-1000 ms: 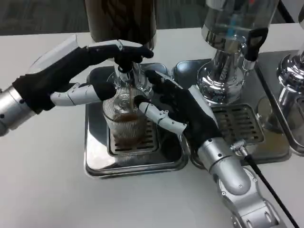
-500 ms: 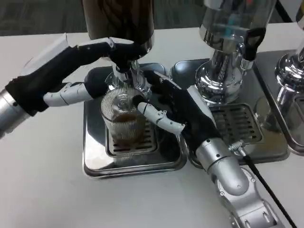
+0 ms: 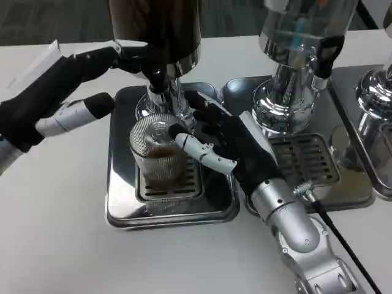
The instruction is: Grasp the cup under the faucet to collect the drink, then remove the cup.
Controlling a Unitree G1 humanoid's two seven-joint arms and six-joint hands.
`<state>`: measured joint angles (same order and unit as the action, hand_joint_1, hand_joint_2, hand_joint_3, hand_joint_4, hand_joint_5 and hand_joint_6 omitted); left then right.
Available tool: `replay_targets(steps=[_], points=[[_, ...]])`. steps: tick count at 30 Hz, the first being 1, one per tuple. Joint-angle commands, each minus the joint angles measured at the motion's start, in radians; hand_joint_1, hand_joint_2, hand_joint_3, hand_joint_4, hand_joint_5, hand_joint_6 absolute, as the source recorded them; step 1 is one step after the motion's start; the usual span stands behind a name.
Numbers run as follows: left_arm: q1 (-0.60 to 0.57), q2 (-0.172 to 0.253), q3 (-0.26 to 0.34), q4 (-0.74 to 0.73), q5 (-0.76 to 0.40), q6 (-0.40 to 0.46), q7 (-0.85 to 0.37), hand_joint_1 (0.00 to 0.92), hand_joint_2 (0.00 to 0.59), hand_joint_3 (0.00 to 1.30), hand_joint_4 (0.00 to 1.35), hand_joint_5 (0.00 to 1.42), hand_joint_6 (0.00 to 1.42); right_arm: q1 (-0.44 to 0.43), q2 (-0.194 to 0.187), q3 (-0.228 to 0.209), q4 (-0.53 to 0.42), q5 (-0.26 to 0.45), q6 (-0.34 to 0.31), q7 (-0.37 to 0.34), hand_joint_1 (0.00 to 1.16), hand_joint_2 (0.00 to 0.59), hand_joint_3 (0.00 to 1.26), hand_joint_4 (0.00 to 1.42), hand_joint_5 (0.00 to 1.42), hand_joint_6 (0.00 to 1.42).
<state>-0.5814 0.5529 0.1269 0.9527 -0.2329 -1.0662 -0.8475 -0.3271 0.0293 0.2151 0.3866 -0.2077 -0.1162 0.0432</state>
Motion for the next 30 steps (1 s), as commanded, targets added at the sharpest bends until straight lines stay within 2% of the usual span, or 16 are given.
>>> replay_targets(steps=[1, 10, 30], points=[[0.031, 0.024, 0.034, 0.001, -0.011, 0.02, 0.011, 0.0, 0.086, 0.32, 0.26, 0.28, 0.31, -0.008, 0.005, 0.003, 0.011, 0.005, -0.03, 0.001, 0.58, 0.258, 0.13, 0.09, 0.1, 0.11], [0.07, 0.04, 0.069, 0.019, 0.005, 0.041, 0.037, 0.0, 0.085, 0.33, 0.26, 0.28, 0.31, -0.02, 0.001, 0.014, 0.03, 0.0, -0.03, 0.013, 0.6, 0.225, 0.05, 0.04, 0.06, 0.08], [0.166, 0.061, 0.096, 0.042, 0.027, 0.055, 0.087, 0.0, 0.096, 0.35, 0.28, 0.29, 0.31, -0.067, 0.011, 0.021, 0.137, 0.014, -0.082, 0.057, 0.58, 0.219, 0.0, 0.0, 0.0, 0.04]])
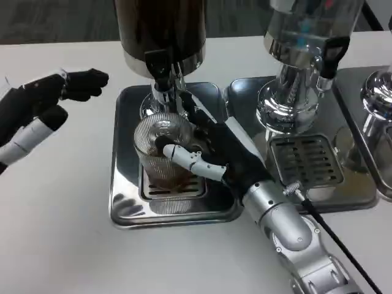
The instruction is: Grasp the cup under the faucet to collect the drink, then remove the cup.
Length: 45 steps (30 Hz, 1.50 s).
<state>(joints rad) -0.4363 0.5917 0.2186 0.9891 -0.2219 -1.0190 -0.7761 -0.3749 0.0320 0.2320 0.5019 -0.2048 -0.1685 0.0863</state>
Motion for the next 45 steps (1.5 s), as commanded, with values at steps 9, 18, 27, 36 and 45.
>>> replay_targets(steps=[9, 18, 27, 36, 45], points=[[0.035, 0.033, 0.007, 0.004, 0.02, 0.012, 0.032, 0.0, 0.104, 0.37, 0.31, 0.32, 0.31, -0.047, 0.001, 0.008, 0.08, 0.01, -0.051, 0.047, 0.53, 0.224, 0.0, 0.0, 0.0, 0.0], [0.042, 0.042, 0.007, 0.0, 0.025, 0.018, 0.036, 0.0, 0.1, 0.4, 0.33, 0.33, 0.31, -0.068, -0.01, 0.025, 0.123, -0.021, -0.062, 0.036, 0.64, 0.196, 0.0, 0.0, 0.0, 0.03], [0.04, 0.043, 0.005, -0.001, 0.027, 0.023, 0.036, 0.0, 0.102, 0.42, 0.34, 0.34, 0.31, -0.073, -0.018, 0.035, 0.127, -0.053, -0.049, 0.016, 0.68, 0.183, 0.0, 0.0, 0.0, 0.06], [0.041, 0.042, 0.003, 0.0, 0.031, 0.024, 0.035, 0.0, 0.102, 0.43, 0.35, 0.34, 0.32, -0.061, -0.007, 0.014, 0.137, -0.032, -0.048, 0.008, 0.58, 0.22, 0.0, 0.0, 0.0, 0.06], [0.047, 0.041, 0.005, -0.005, 0.032, 0.028, 0.033, 0.0, 0.103, 0.43, 0.36, 0.34, 0.33, -0.05, 0.006, -0.026, 0.14, 0.022, -0.056, 0.011, 0.53, 0.247, 0.0, 0.0, 0.0, 0.08]])
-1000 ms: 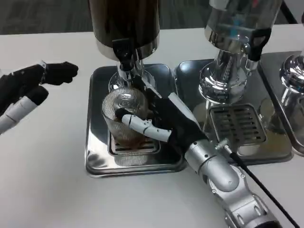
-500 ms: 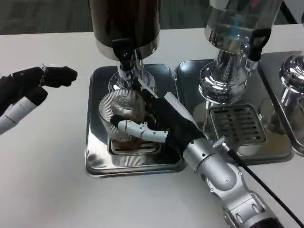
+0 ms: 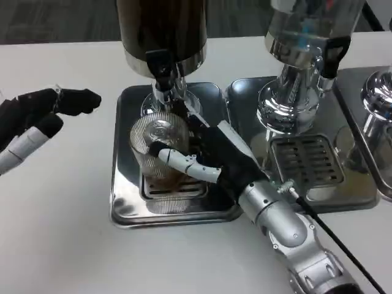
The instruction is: Grasp the cup under the faucet to collect the drink, then remove the cup.
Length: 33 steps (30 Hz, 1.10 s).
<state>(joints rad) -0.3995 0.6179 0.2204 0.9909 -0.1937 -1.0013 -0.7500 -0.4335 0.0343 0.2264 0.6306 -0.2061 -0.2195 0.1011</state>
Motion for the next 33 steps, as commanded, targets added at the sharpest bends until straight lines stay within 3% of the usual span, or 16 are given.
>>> replay_targets(steps=[1, 33], points=[[0.01, 0.015, 0.002, -0.007, 0.004, 0.011, 0.006, 0.0, 0.103, 0.43, 0.36, 0.35, 0.33, 0.008, 0.004, -0.022, 0.012, 0.025, -0.005, -0.003, 0.53, 0.247, 0.0, 0.0, 0.0, 0.08], [-0.006, 0.025, -0.002, -0.002, 0.01, 0.015, 0.001, 0.0, 0.114, 0.44, 0.36, 0.35, 0.33, 0.005, -0.022, -0.047, 0.005, 0.049, -0.019, 0.025, 0.47, 0.219, 0.0, 0.0, 0.0, 0.06]])
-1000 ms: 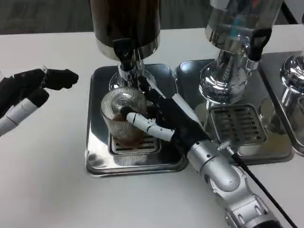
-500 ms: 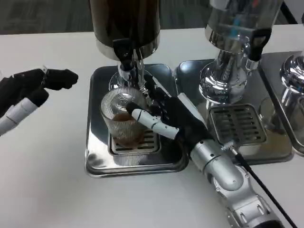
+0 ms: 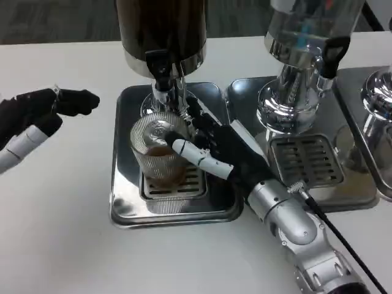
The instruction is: Grasp the cup under the faucet to collect the drink, then remove the cup.
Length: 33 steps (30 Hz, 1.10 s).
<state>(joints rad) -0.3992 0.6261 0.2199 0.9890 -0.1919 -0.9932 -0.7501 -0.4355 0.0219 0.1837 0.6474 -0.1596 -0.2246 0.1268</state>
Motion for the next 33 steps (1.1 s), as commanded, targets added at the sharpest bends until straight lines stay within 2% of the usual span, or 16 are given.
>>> replay_targets(steps=[1, 21, 33], points=[[-0.008, 0.016, -0.002, 0.001, 0.009, 0.006, 0.001, 0.0, 0.114, 0.44, 0.36, 0.35, 0.33, 0.012, -0.011, -0.004, -0.018, 0.001, -0.014, -0.002, 0.47, 0.219, 0.0, 0.0, 0.0, 0.06], [-0.02, 0.021, -0.003, 0.013, 0.015, 0.007, 0.003, 0.0, 0.114, 0.44, 0.36, 0.35, 0.33, 0.039, -0.026, 0.014, -0.073, -0.014, 0.003, 0.005, 0.46, 0.222, 0.0, 0.0, 0.0, 0.06], [-0.022, 0.022, -0.005, 0.016, 0.018, 0.009, 0.004, 0.0, 0.115, 0.45, 0.37, 0.35, 0.33, 0.032, -0.04, 0.032, -0.065, -0.013, 0.0, 0.034, 0.53, 0.207, 0.0, 0.0, 0.0, 0.05]])
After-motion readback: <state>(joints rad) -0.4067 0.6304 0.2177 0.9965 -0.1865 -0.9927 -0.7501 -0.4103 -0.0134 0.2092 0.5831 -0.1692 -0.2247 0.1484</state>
